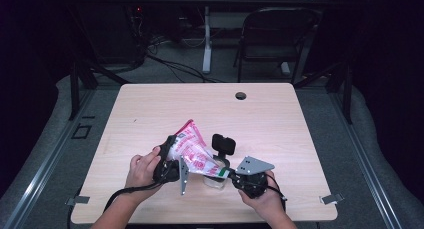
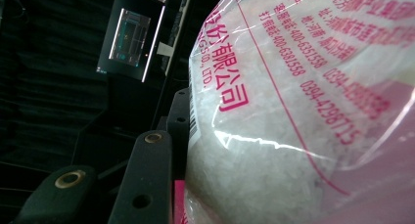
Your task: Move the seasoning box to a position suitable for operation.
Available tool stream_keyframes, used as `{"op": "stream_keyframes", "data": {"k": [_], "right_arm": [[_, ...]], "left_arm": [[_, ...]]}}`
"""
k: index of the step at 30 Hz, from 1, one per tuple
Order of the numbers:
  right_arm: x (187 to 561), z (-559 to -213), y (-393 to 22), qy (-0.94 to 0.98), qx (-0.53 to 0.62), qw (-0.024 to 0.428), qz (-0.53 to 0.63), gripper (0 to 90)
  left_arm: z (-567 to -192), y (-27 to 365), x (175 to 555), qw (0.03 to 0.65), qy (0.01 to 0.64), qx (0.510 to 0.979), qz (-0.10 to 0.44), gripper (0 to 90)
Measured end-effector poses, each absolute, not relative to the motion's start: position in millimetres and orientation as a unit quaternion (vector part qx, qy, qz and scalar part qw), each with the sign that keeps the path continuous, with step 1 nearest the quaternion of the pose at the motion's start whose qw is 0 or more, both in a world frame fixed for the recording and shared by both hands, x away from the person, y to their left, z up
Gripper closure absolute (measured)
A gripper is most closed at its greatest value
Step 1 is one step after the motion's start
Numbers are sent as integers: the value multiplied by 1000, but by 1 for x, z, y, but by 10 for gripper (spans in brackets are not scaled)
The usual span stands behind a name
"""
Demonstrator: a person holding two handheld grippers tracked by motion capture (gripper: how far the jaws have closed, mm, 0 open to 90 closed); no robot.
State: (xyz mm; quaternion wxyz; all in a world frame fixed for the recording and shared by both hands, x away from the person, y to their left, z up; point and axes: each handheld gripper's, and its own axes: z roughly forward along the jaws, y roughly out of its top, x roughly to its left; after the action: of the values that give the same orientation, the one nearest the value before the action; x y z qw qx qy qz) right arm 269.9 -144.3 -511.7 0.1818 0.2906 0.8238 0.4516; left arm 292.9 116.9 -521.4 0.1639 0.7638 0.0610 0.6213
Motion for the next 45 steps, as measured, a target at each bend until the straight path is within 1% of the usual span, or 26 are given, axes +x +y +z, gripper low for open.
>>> {"op": "stream_keyframes", "data": {"k": [45], "right_arm": [[276, -517, -148, 820, 310, 175, 448, 900]], "left_arm": [[-515, 111, 285, 162, 40, 747, 644, 656]]}}
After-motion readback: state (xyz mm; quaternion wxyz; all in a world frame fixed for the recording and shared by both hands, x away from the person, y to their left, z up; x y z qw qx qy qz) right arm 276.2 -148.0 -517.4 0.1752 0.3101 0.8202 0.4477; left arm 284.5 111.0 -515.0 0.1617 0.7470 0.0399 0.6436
